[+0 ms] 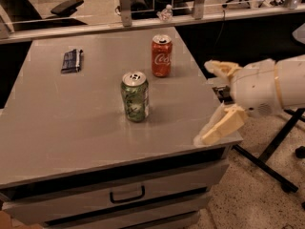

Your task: Knock green can over

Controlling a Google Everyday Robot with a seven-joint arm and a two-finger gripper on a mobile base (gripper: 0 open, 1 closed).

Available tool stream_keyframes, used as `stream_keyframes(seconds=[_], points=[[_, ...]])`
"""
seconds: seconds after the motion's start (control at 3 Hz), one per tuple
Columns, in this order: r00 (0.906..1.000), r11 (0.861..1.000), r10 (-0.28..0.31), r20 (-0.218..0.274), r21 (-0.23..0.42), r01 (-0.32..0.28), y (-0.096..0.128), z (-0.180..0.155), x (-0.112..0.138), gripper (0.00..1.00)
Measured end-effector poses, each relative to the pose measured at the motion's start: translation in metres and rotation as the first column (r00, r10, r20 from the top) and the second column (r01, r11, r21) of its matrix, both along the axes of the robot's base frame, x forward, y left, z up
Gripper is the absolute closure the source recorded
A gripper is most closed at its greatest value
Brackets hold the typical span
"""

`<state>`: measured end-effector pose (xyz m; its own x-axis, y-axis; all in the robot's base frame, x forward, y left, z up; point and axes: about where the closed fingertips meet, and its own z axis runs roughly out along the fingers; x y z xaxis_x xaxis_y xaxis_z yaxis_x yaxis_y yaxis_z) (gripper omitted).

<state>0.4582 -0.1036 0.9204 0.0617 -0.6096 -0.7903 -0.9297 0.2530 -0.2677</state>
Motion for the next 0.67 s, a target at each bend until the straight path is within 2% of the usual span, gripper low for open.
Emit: stream_keyframes(seconds=[0.33,0.67], points=[[0.9999,0.995,0.013,-0.004,0.097,-0.013,0.024,-0.012,0.004,0.0],[0.9964,0.981,0.082,-0.02,0.175,-0.077,0.056,-0.02,0.006,0.0]])
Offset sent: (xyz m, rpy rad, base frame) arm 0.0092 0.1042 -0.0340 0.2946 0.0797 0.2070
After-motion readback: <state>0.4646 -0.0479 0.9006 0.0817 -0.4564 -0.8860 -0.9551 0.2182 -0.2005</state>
